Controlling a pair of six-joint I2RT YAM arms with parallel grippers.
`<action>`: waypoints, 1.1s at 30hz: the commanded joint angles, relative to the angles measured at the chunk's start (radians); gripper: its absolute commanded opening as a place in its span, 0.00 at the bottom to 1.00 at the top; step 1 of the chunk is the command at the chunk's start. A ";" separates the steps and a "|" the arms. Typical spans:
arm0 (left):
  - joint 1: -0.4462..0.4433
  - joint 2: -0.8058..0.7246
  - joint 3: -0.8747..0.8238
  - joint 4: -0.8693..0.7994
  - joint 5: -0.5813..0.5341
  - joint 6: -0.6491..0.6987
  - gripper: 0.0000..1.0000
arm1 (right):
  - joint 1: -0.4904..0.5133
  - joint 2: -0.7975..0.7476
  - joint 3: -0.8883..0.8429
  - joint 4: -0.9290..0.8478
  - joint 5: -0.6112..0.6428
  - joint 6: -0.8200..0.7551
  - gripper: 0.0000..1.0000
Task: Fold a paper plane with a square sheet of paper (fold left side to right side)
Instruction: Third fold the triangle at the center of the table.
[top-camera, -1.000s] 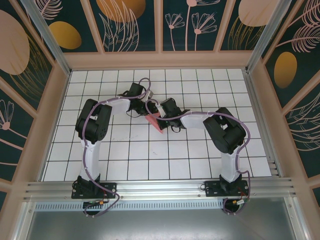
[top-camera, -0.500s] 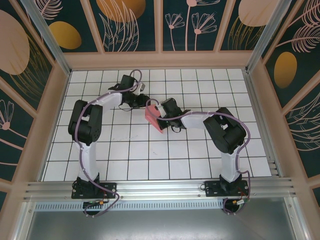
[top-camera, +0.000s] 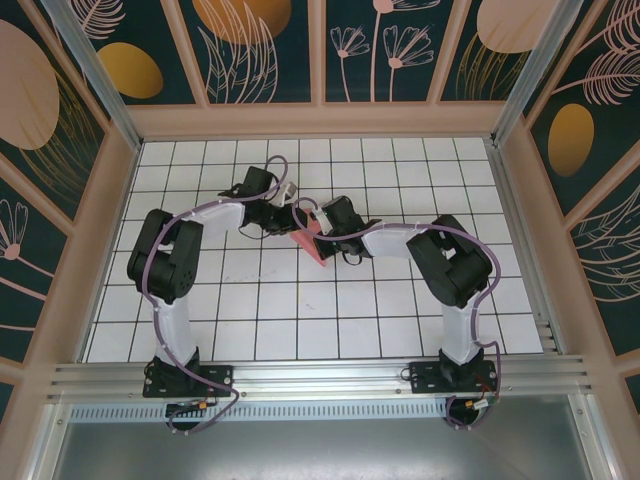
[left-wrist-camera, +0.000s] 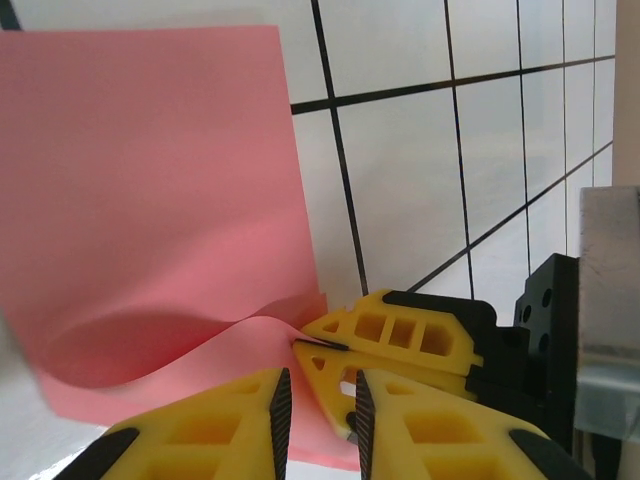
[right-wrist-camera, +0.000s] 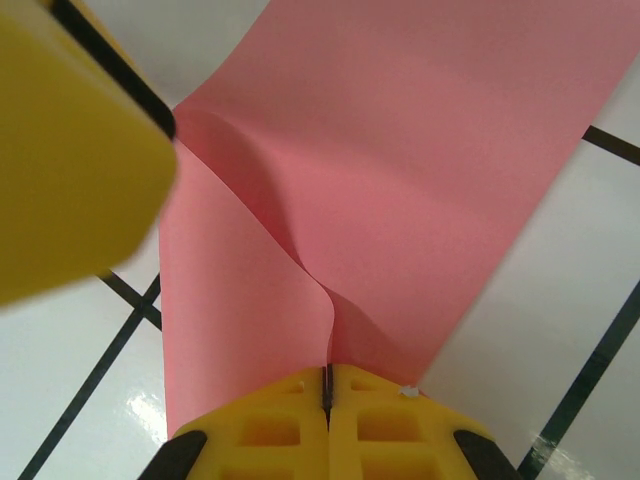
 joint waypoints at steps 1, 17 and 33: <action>-0.003 0.042 -0.009 0.032 0.008 -0.015 0.27 | 0.002 0.031 -0.023 -0.053 -0.017 0.012 0.00; -0.008 0.101 -0.030 0.012 -0.065 0.017 0.27 | 0.004 0.033 -0.022 -0.061 -0.005 0.008 0.00; -0.007 0.132 -0.084 0.027 -0.113 0.027 0.25 | -0.068 -0.122 0.014 -0.072 -0.098 0.112 0.24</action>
